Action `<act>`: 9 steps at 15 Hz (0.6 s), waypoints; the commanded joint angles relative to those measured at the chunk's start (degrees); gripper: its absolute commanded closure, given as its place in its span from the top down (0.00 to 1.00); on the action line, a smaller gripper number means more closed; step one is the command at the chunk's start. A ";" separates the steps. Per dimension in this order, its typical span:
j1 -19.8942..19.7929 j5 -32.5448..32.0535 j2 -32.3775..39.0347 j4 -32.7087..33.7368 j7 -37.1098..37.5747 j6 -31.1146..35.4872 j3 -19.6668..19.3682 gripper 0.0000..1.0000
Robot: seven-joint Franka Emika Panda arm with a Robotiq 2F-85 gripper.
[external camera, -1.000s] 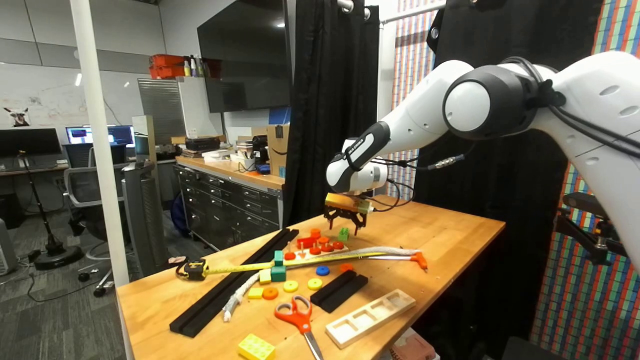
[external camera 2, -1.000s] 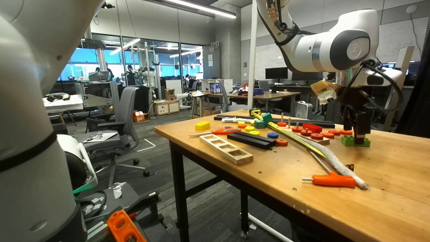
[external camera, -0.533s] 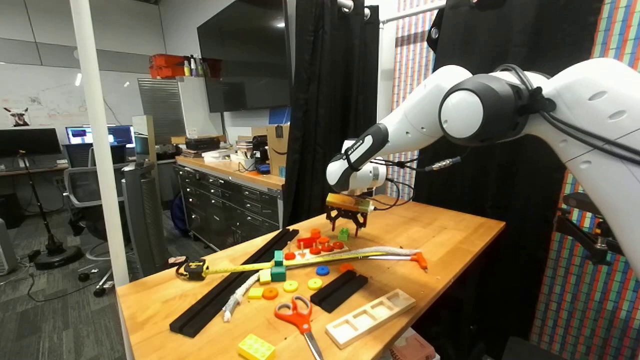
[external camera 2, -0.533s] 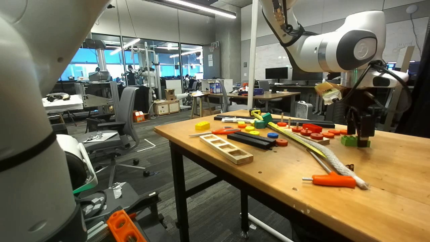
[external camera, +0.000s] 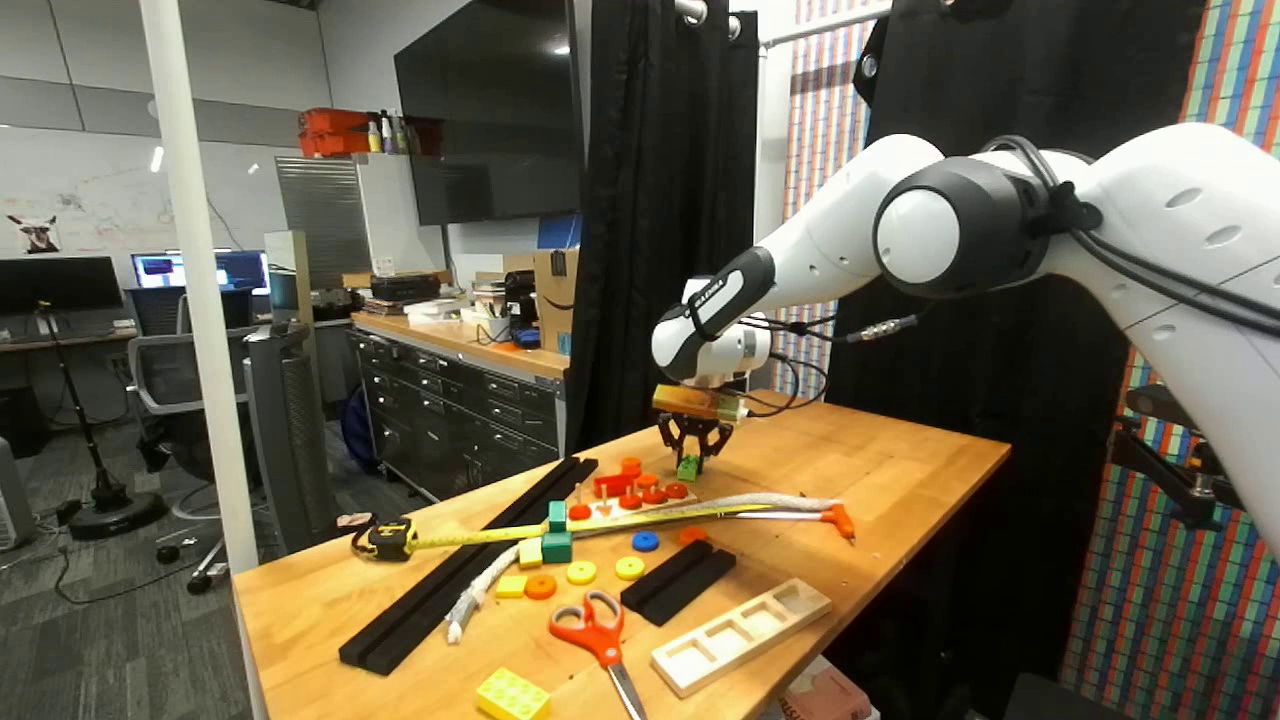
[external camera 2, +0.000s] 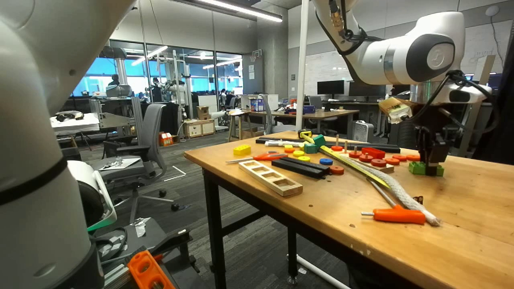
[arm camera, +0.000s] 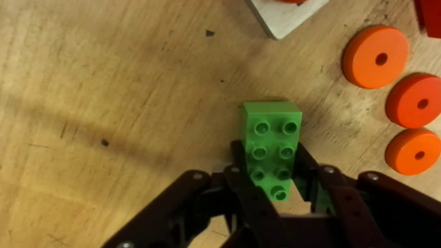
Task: Stack the green toy on top of the yellow one.
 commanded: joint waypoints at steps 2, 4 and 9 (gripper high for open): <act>-0.12 1.92 -0.53 1.82 -2.52 -2.75 0.20 0.15; 0.68 1.61 -2.30 0.39 -3.14 -2.51 0.27 0.15; 5.50 -1.51 -8.73 -4.66 -3.54 -1.30 -0.27 0.15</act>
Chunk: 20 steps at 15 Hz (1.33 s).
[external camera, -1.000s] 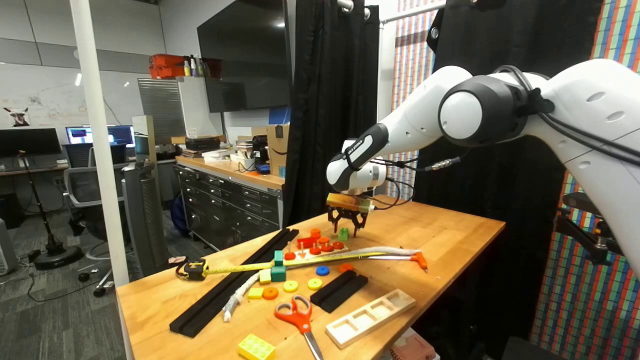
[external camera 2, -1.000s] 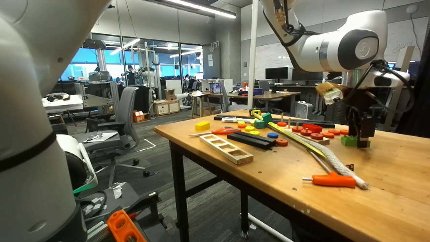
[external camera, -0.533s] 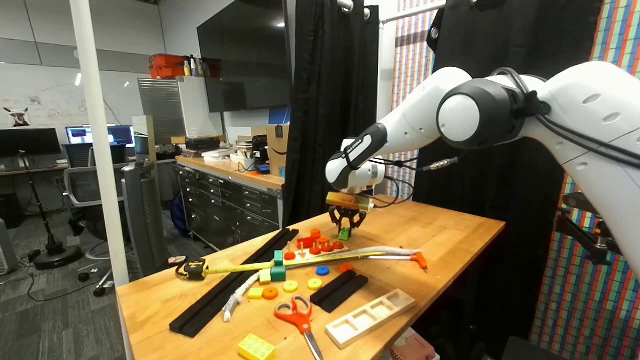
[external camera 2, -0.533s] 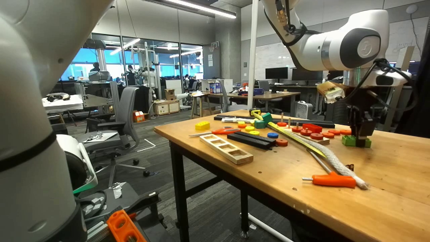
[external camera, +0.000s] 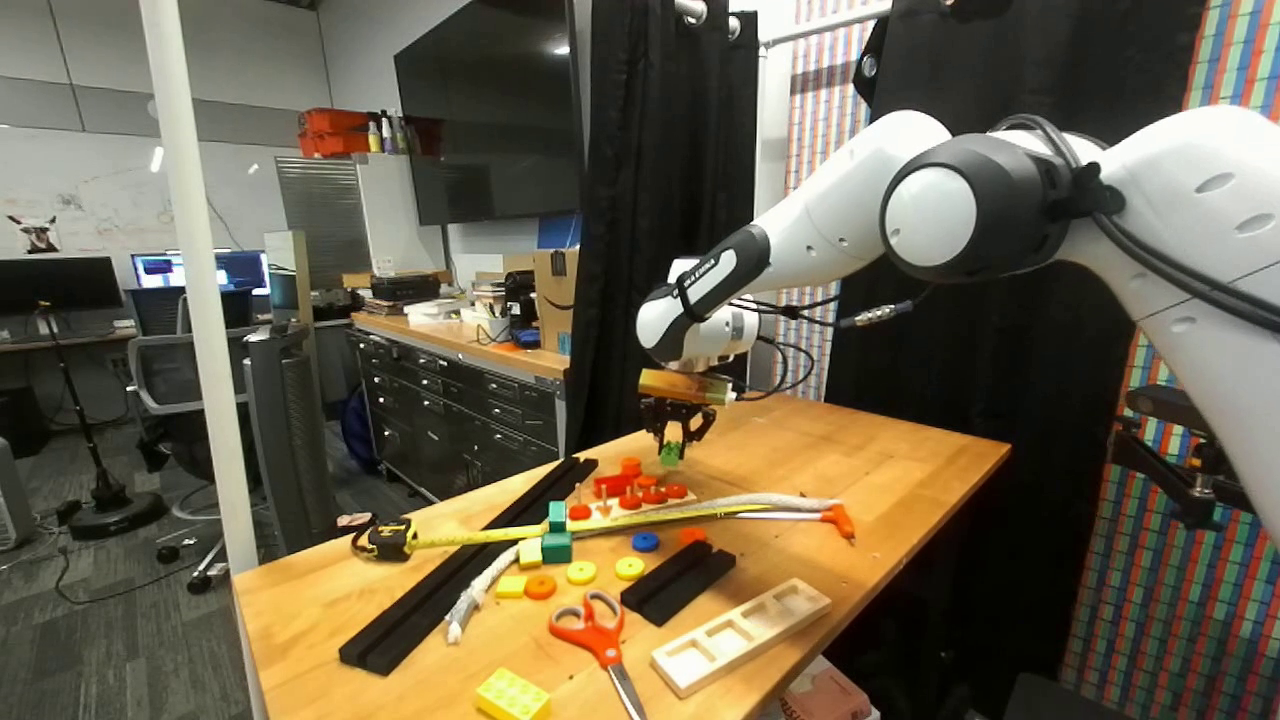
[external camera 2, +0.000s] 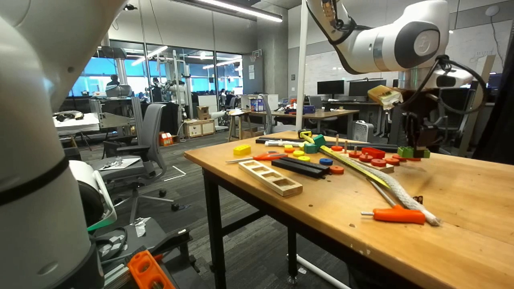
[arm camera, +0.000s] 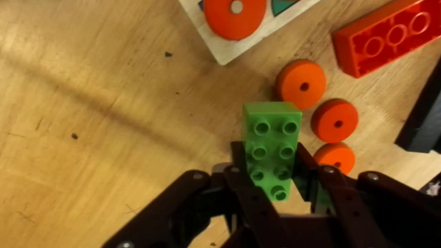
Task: Stack the green toy on top of the yellow one.
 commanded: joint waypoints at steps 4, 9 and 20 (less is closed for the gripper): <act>6.89 -3.92 -11.19 -9.02 -2.77 -0.94 0.93 0.15; 9.14 -1.83 -15.43 -13.48 -10.55 -3.96 5.85 0.15; 11.13 0.87 -15.19 -14.65 -25.51 -14.92 13.97 0.14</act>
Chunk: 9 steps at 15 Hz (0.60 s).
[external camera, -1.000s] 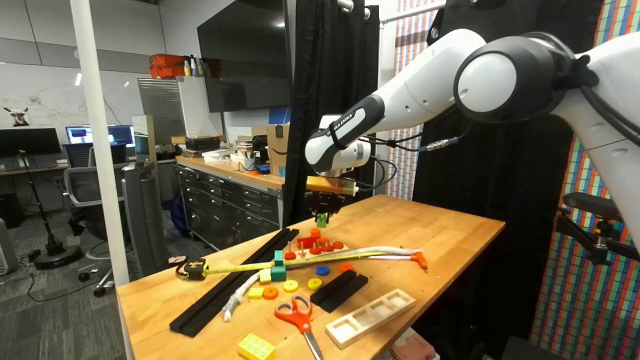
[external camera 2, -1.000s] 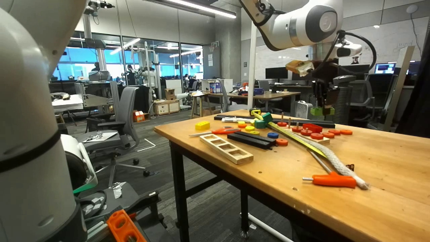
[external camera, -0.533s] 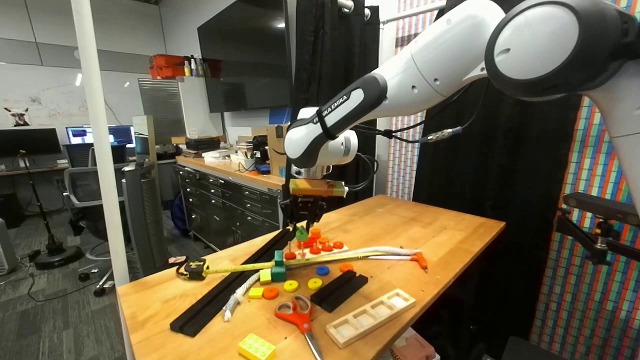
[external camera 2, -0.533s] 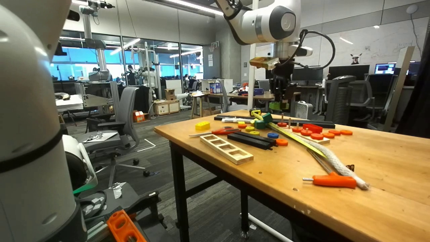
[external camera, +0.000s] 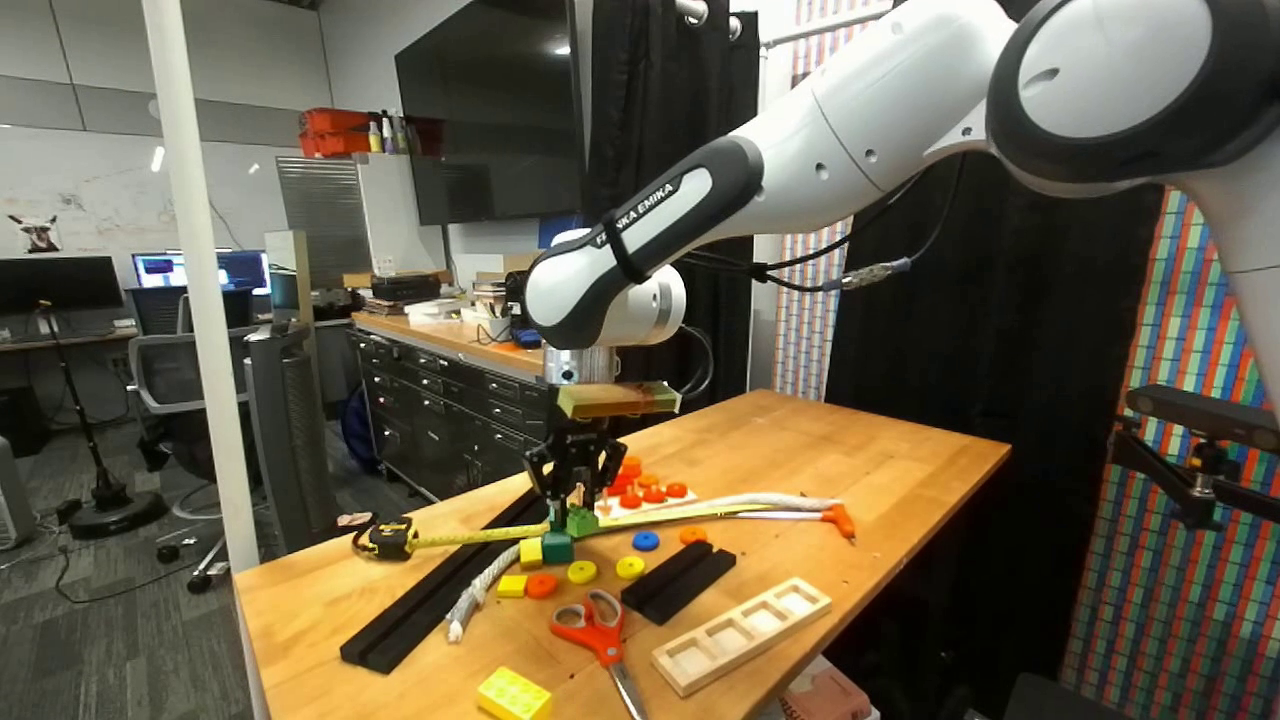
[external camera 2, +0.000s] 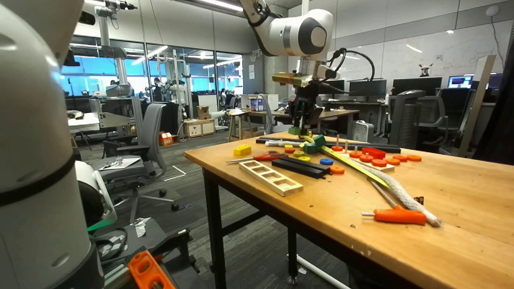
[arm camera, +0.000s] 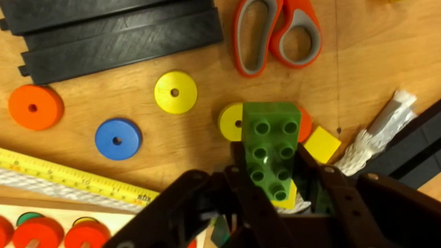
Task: Stack the green toy on top of the yellow one.
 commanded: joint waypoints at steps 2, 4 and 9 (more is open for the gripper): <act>0.93 1.54 -1.23 -1.19 -5.64 -3.28 1.59 0.14; 1.61 0.98 -1.39 -2.06 -6.91 -3.34 2.07 0.14; 3.08 0.82 -2.10 -5.32 -10.62 -2.47 3.72 0.14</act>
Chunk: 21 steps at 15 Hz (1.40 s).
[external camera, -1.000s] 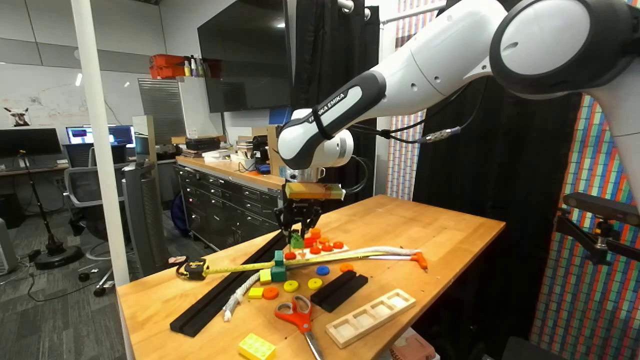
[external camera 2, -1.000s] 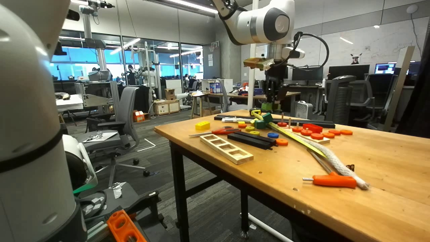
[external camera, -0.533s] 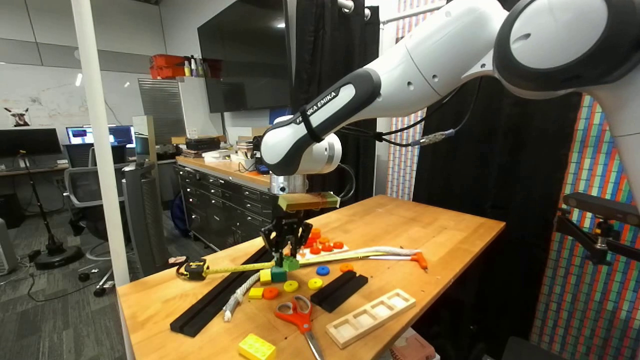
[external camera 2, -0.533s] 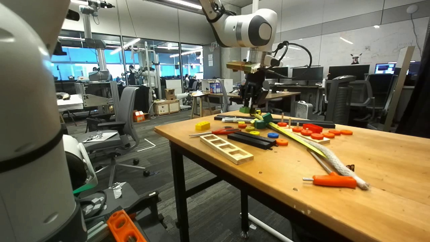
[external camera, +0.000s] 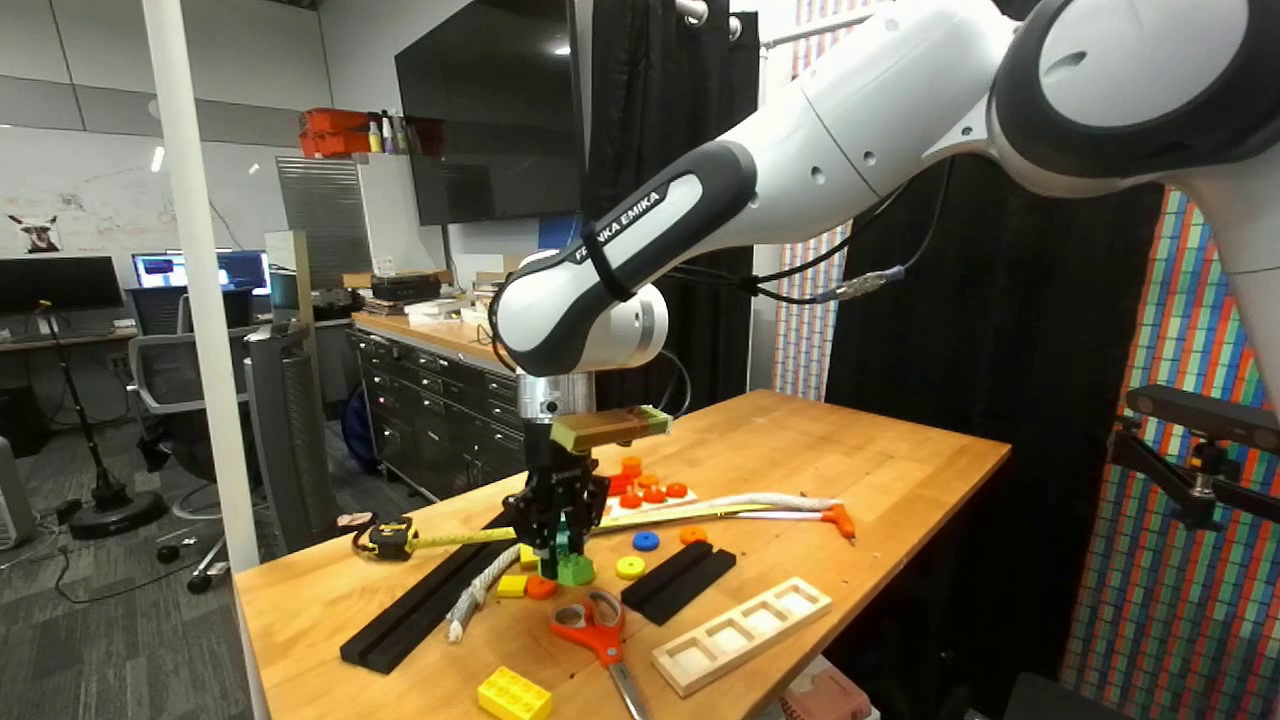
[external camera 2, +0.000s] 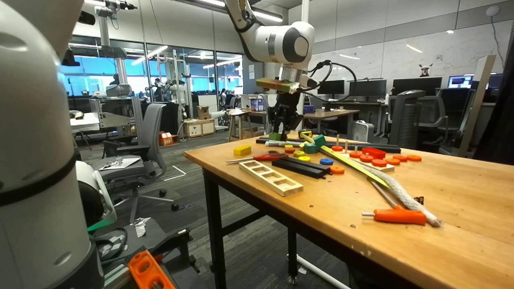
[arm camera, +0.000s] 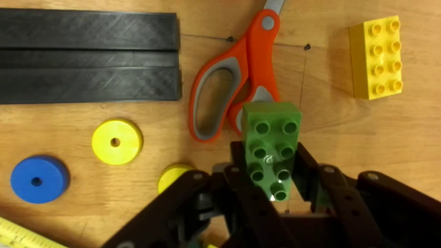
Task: Stack the green toy on top of the yellow one.
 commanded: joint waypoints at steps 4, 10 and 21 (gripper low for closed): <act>3.20 -0.60 -3.80 -5.91 -2.71 1.52 1.83 0.14; 5.93 -1.62 -7.51 -10.39 -1.96 3.53 2.99 0.14; 8.08 -4.30 -8.56 -14.72 -1.64 12.74 4.35 0.14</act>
